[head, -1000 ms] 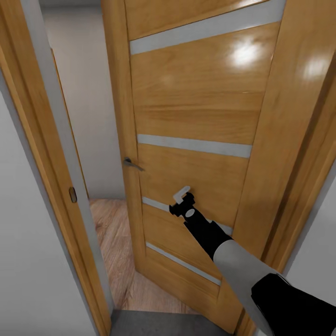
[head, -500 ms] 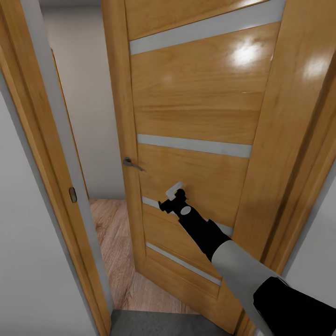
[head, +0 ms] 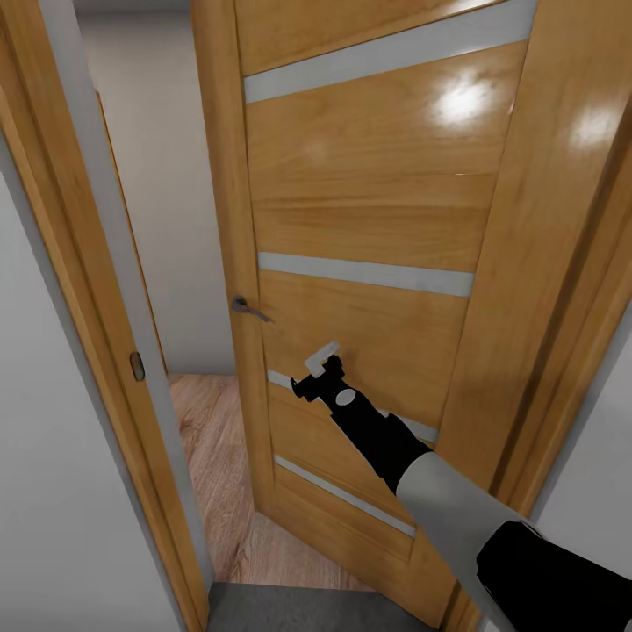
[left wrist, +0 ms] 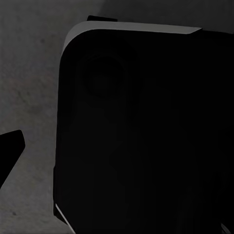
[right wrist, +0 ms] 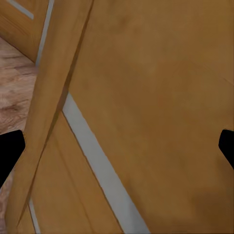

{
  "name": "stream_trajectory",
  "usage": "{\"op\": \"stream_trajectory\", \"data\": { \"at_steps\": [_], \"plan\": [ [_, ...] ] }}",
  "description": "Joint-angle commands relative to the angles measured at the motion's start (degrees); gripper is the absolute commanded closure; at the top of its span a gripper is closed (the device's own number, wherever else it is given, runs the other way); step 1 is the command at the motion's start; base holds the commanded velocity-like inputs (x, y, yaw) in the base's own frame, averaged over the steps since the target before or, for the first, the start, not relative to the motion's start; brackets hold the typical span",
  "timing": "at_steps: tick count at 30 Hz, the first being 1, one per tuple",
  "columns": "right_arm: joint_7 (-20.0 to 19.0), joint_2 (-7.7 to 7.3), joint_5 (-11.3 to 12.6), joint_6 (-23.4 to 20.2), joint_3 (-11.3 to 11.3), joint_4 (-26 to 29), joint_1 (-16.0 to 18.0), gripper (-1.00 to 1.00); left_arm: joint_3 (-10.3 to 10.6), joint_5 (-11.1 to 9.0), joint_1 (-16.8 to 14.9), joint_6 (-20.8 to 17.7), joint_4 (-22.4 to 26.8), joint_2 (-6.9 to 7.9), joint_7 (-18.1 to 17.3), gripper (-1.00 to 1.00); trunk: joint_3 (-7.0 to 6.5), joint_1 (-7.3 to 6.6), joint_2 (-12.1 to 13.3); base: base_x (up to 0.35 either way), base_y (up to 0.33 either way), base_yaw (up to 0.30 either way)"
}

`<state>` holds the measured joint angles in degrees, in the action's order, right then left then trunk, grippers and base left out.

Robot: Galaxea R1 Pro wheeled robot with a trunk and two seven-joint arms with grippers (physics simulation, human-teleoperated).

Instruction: Move the two storage containers from the living room to the garage. In the garage, place one container on the floor and stack the other container on top of it (either order is fine).

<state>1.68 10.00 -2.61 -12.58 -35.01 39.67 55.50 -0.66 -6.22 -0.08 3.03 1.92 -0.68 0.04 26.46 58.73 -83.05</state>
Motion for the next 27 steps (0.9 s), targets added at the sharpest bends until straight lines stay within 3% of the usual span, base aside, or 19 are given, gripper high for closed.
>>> {"op": "stream_trajectory", "data": {
  "at_steps": [1,6,27],
  "plan": [
    [0.2,0.00,0.0,-0.4,-0.1,0.0,0.0,-1.00,0.0,-0.6,0.0,0.1,0.0,-0.01,0.0,-1.00,0.06,0.00,0.0,0.000,0.000,0.000],
    [0.7,0.00,0.9,0.1,-0.1,-0.3,0.0,-1.00,0.1,-0.3,0.0,0.1,-0.1,-0.02,-0.1,-1.00,0.06,0.00,0.0,0.117,0.000,0.000],
    [2.8,0.00,0.3,1.1,-0.2,-0.8,0.0,-1.00,0.2,-0.1,0.0,0.1,-0.1,0.01,-0.1,-1.00,0.06,0.00,0.0,0.313,0.000,0.000]
  ]
}}
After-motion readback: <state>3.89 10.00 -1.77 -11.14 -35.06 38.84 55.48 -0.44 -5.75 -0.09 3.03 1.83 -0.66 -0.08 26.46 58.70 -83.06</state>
